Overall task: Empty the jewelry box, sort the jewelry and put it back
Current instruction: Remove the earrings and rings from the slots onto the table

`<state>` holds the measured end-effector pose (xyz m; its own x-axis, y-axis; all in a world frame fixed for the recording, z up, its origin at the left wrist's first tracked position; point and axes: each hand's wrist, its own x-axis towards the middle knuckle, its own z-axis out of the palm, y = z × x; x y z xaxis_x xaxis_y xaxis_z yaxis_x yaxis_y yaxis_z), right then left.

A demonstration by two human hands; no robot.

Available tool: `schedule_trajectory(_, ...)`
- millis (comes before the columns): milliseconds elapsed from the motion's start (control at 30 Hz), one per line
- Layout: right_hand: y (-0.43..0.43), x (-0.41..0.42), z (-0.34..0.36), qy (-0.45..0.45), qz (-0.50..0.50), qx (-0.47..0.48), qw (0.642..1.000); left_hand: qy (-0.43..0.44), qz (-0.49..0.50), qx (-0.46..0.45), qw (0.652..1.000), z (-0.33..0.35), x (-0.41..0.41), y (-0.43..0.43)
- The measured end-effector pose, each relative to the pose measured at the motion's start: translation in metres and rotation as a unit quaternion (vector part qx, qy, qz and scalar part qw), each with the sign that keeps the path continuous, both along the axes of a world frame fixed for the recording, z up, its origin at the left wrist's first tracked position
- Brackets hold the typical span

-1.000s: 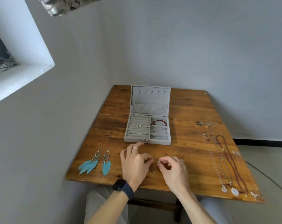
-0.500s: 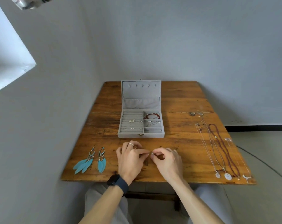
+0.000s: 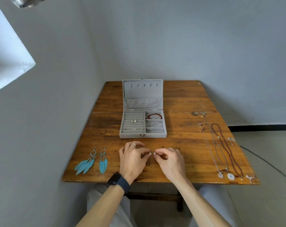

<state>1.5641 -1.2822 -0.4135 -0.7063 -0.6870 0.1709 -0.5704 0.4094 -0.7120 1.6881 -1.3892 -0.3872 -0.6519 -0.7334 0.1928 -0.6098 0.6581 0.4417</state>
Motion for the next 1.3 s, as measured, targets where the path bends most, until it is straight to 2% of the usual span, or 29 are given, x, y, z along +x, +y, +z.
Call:
schedule_trajectory(533,0.0046,-0.0015,-0.0017,0.001,0.016,-0.01,1.0,-0.035,-0.007,-0.026,0.999,0.0035,-0.0002,0.0026)
schedule_trajectory(1300,0.0078,-0.0036,0.0002,-0.008,0.021,-0.012,1.0,-0.034,-0.018,-0.035,0.999,0.0051,-0.0001,0.0062)
